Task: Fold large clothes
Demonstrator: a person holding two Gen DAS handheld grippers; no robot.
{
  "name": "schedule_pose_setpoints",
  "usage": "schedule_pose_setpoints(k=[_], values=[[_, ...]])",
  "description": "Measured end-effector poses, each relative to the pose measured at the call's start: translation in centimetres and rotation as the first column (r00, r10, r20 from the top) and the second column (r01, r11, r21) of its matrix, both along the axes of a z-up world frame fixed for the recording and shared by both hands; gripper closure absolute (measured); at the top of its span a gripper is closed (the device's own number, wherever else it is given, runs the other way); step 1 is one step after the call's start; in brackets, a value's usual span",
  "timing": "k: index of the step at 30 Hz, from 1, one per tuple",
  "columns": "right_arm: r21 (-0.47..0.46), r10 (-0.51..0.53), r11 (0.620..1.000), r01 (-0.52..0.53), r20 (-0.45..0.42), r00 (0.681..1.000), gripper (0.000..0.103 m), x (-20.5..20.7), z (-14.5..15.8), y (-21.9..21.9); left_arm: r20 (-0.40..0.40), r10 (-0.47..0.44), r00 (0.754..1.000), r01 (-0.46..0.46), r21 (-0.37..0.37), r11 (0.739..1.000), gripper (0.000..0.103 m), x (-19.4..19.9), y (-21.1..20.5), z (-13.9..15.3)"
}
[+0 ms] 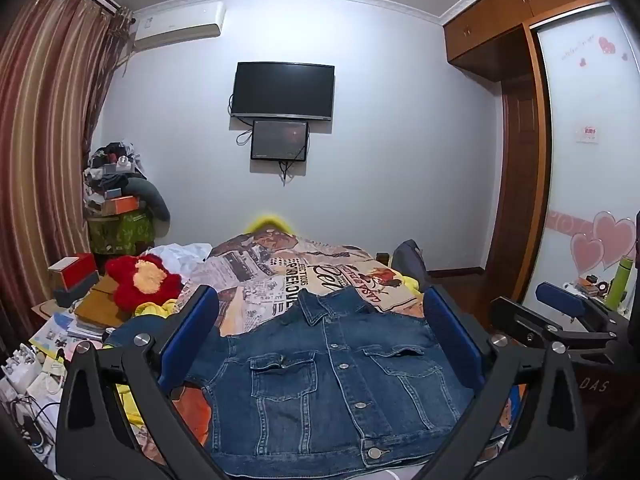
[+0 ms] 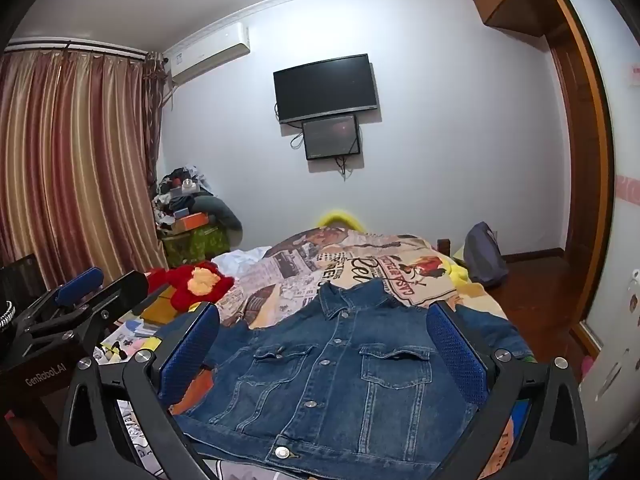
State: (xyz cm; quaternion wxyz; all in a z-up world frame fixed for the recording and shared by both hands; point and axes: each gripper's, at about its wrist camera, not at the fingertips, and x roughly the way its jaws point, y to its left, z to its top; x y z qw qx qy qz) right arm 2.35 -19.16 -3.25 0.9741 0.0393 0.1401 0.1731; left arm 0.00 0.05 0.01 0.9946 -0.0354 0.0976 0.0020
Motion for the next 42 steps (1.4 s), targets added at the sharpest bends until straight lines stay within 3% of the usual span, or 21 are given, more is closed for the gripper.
schedule_pose_setpoints(k=[9,19,42], values=[[0.002,-0.002,1.000,0.002,-0.012,1.000,0.000,0.1,0.1,-0.1,-0.045,0.004,0.999,-0.005,-0.036,0.999,0.000,1.2,1.2,-0.7],[0.019,-0.008,1.000,0.008,-0.013,1.000,0.000,0.1,0.3,-0.7,-0.030,-0.001,1.000,0.001,-0.002,1.000,0.000,0.7,0.3,-0.5],[0.025,-0.009,1.000,0.009,-0.010,1.000,0.000,0.2,0.5,-1.2,-0.037,-0.002,0.999,0.002,-0.010,1.000,0.000,0.9,0.0,-0.7]])
